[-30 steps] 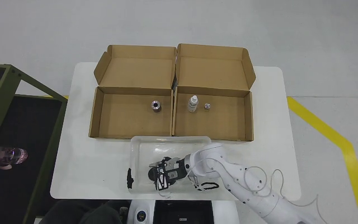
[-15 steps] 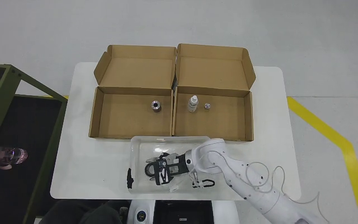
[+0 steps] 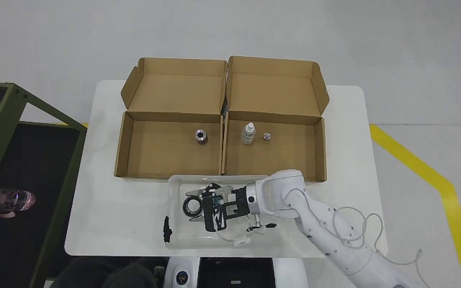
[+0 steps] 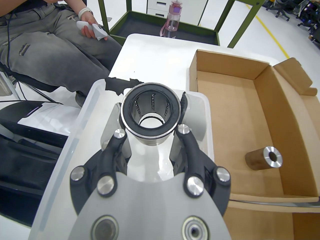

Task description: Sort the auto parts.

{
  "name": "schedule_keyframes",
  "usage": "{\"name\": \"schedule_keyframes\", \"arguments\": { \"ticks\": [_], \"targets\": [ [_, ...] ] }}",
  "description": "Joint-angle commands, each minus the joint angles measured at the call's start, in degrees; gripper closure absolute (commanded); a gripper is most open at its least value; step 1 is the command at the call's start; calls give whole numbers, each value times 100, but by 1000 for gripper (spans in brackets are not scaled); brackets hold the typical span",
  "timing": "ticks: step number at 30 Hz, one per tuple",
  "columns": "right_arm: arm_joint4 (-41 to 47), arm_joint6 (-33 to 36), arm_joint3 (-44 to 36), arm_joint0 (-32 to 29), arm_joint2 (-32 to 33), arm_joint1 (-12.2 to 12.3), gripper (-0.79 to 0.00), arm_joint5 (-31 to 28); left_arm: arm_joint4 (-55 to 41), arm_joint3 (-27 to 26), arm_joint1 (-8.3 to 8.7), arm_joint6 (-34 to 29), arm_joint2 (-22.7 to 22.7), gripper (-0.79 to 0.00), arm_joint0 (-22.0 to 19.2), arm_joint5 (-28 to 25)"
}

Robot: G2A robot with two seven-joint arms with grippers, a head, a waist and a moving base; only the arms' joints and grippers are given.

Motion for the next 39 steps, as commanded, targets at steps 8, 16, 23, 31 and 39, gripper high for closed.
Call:
{"name": "schedule_keyframes", "arguments": {
  "ticks": [8,16,23,31,39],
  "targets": [
    [237,-52,-254,180,217,9,0,96,0,0,0,0,0,-785,0,0],
    [387,-69,-373,292,366,15,0,205,0,0,0,0,0,-785,0,0],
    [495,-56,-395,455,455,2,0,334,0,0,0,0,0,-785,0,0],
    [612,-59,-265,568,504,-15,0,464,0,0,0,0,0,-785,0,0],
    [675,5,51,714,484,-43,0,566,0,0,0,0,0,-785,0,0]
  ]
}}
